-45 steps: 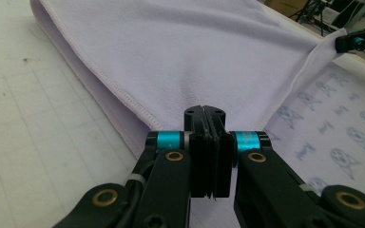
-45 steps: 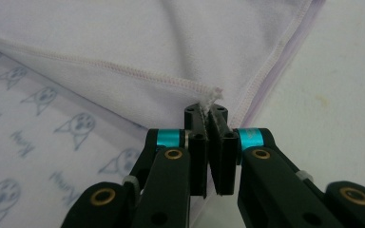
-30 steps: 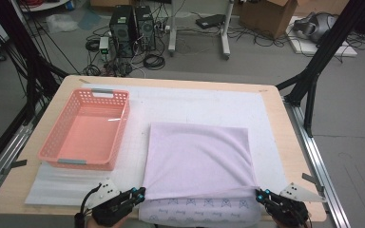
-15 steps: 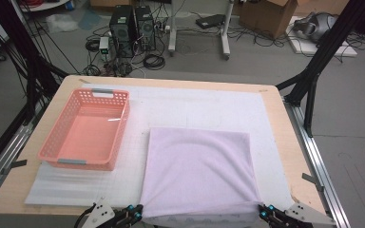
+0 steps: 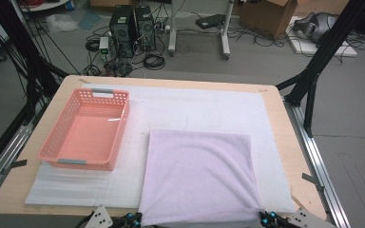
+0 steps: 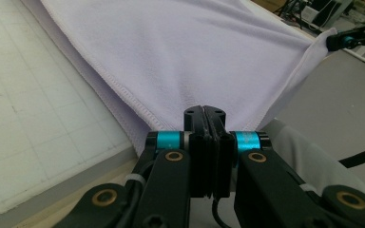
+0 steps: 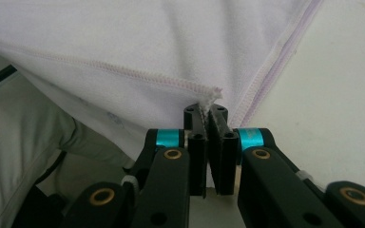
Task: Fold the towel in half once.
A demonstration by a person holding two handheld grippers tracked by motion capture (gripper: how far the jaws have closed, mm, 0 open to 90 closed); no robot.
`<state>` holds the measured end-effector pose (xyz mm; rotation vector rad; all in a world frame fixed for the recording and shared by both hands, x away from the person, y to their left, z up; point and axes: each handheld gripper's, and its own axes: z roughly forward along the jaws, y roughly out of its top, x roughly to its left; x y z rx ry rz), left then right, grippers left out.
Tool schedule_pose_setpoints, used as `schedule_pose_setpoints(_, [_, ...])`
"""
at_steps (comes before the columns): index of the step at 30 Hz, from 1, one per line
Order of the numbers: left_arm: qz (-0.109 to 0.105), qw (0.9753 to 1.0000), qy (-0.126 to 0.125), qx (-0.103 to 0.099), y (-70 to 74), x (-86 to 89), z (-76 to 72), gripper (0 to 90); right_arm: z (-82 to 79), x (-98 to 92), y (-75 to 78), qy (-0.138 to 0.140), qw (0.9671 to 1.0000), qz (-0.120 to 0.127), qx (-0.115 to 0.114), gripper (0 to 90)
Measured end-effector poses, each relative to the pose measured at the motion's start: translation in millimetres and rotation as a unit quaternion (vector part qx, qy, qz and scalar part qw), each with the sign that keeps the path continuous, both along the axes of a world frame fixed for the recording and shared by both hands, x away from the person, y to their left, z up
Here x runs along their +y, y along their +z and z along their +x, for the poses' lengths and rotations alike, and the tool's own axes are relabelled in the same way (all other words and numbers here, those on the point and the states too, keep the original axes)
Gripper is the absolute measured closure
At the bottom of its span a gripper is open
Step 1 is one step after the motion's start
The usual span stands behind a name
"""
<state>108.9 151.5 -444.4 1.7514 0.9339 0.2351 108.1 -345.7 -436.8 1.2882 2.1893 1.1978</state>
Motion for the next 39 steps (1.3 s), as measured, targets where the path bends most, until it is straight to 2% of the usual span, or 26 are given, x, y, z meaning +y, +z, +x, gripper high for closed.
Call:
schedule_pose_setpoints(1, [-0.006, 1.0, 0.002, -0.005, 0.7, 0.9, 0.7, 87.2, 1.3, -0.2, -0.1, -0.001, 1.0, -0.001, 0.001, 76.2])
schedule_pose_setpoints(2, [-0.017, 0.9998, 0.006, -0.009, 1.8, 1.9, 1.6, 82.9, 2.8, -0.6, 0.5, -0.01, 0.9999, 0.002, -0.001, 67.6])
schedule_pose_setpoints(4, [-0.031, 0.9992, 0.02, -0.019, 5.6, 4.1, 3.7, 64.3, 5.2, -4.4, 4.3, -0.023, 0.9995, 0.023, -0.007, 62.1])
schedule_pose_setpoints(6, [-0.034, 0.9985, 0.025, -0.034, 9.0, 4.7, 6.8, 58.1, 6.6, -8.8, 10.0, -0.031, 0.9984, 0.041, -0.023, 60.2])
schedule_pose_setpoints(9, [-0.029, 0.9985, 0.025, -0.04, 10.5, 2.4, 17.6, 56.6, 11.3, -14.5, 16.2, -0.046, 0.9967, 0.053, -0.041, 60.9])
schedule_pose_setpoints(14, [-0.027, 0.9985, 0.018, -0.045, 11.2, -1.9, 39.8, 56.3, 31.4, -17.0, 13.7, -0.056, 0.9971, 0.036, -0.037, 68.1])
schedule_pose_setpoints(19, [-0.026, 0.9985, 0.018, -0.045, 10.7, -2.1, 69.9, 56.4, 57.4, -15.0, 12.0, -0.05, 0.998, 0.018, -0.034, 74.3])
schedule_pose_setpoints(24, [-0.027, 0.9987, 0.017, -0.041, 9.5, -4.0, 103.8, 56.4, 90.8, -12.9, 9.7, -0.045, 0.9984, 0.014, -0.031, 75.4])
schedule_pose_setpoints(31, [-0.019, 0.9992, 0.011, -0.035, 6.6, -8.1, 144.1, 56.4, 153.1, -1.5, 4.2, -0.028, 0.9994, -0.003, -0.018, 75.1])
schedule_pose_setpoints(35, [-0.013, 0.9995, 0.005, -0.028, 4.1, -12.9, 165.4, 56.1, 192.2, 13.6, -1.4, -0.009, 0.9996, -0.027, -0.006, 75.6])
schedule_pose_setpoints(37, [-0.011, 0.9997, 0.002, -0.024, 3.9, -15.4, 177.1, 55.6, 211.9, 19.5, -5.2, -0.007, 0.9988, -0.048, 0.008, 75.6])
schedule_pose_setpoints(39, [-0.004, 0.9997, 0.005, -0.024, 3.8, -19.2, 190.3, 54.2, 229.8, 21.6, -9.2, -0.01, 0.9982, -0.055, 0.018, 77.3])
